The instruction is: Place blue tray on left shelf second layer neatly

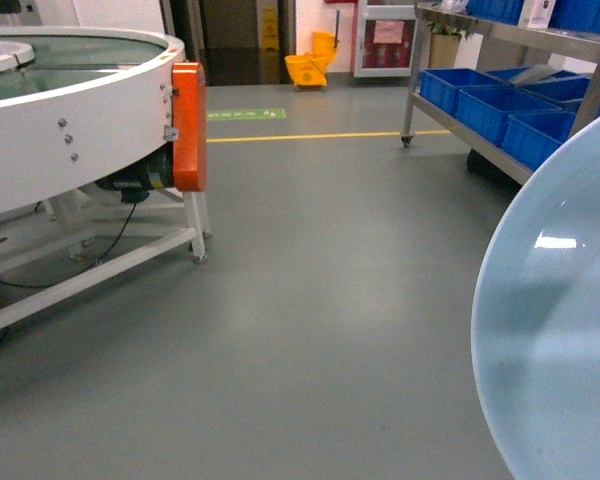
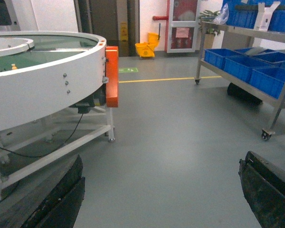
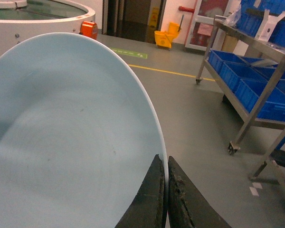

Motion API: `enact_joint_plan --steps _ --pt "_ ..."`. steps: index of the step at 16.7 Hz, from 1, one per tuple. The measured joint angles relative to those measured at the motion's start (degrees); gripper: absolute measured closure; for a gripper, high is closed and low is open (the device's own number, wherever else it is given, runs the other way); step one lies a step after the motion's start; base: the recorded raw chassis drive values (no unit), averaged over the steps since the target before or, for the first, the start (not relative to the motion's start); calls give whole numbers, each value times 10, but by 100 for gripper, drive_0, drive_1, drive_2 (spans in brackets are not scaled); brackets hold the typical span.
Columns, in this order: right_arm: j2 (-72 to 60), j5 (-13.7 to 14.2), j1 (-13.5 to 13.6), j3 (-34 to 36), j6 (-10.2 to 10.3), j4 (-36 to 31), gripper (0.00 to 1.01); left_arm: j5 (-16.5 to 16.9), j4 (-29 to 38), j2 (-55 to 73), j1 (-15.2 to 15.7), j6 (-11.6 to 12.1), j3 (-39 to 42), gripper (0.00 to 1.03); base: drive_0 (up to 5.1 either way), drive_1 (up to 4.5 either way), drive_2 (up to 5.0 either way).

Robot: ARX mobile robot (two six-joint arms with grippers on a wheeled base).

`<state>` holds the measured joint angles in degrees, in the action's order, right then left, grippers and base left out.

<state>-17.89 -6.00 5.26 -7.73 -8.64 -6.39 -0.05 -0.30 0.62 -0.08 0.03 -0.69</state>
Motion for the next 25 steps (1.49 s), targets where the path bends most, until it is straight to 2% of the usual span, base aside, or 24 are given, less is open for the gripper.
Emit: enact_joint_plan --steps 12,25 --pt "0 0 0 0 0 -1 99 0 0 0 0 0 0 5 -4 425 -433" --pt "0 0 0 0 0 -1 99 0 1 0 1 0 0 5 -157 -157 -157"
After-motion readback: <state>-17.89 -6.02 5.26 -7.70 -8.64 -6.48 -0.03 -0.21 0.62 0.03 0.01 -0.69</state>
